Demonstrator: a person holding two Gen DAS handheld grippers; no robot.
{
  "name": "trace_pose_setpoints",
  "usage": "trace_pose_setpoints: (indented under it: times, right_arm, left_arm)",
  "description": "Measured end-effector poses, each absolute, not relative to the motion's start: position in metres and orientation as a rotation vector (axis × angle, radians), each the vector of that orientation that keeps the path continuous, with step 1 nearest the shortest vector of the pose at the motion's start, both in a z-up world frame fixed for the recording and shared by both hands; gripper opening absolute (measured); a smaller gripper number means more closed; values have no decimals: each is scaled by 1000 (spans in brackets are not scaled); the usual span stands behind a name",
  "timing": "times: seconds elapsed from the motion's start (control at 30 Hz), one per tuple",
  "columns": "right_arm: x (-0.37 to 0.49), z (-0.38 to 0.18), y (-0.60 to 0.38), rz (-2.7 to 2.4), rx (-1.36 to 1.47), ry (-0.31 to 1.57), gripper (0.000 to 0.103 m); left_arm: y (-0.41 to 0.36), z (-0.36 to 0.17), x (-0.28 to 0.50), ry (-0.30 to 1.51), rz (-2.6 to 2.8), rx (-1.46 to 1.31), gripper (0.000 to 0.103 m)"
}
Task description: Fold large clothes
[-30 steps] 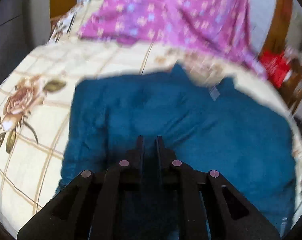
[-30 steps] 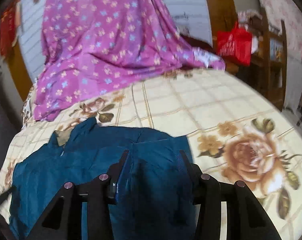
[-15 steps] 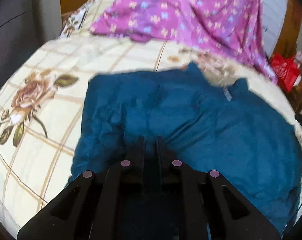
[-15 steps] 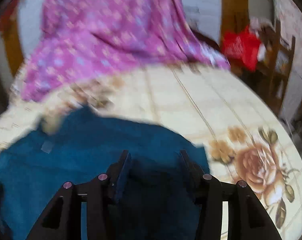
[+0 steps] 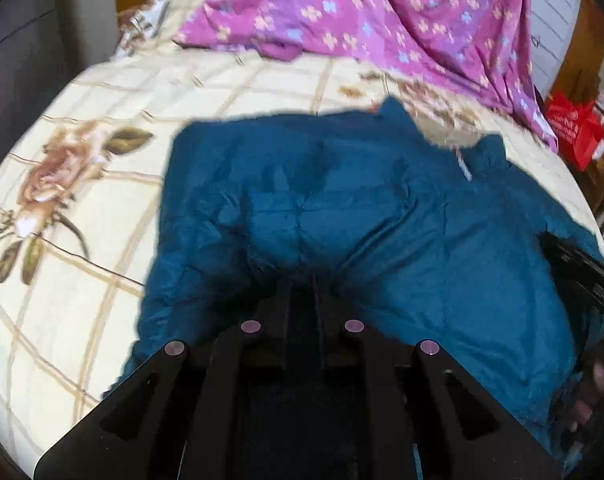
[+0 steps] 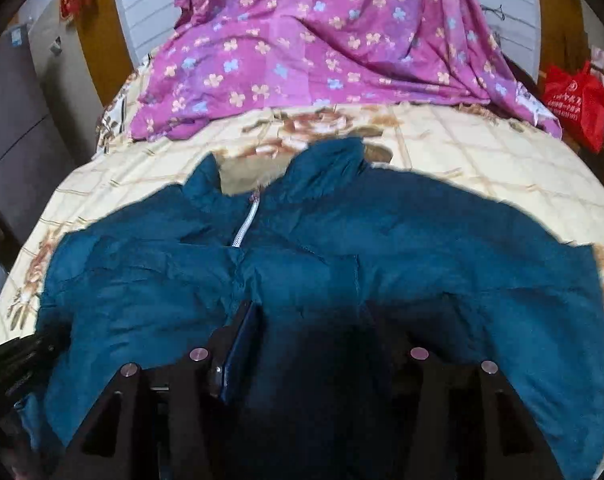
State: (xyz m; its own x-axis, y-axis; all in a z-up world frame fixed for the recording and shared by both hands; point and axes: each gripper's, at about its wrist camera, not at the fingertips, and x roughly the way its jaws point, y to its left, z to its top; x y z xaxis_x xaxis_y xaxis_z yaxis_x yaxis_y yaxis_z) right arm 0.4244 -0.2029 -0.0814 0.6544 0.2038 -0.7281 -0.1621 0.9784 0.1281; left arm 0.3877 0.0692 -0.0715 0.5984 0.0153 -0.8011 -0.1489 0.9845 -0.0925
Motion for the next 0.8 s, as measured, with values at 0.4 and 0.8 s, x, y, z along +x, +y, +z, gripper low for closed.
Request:
trace_pose_setpoints:
  times: [0.4, 0.8]
  right_arm:
    - [343, -67, -274, 76, 12, 762, 53]
    - [350, -108, -291, 182, 98, 808, 75]
  left_arm:
    - [17, -82, 383, 924, -54, -13, 10]
    - [17, -92, 378, 924, -23, 33, 10]
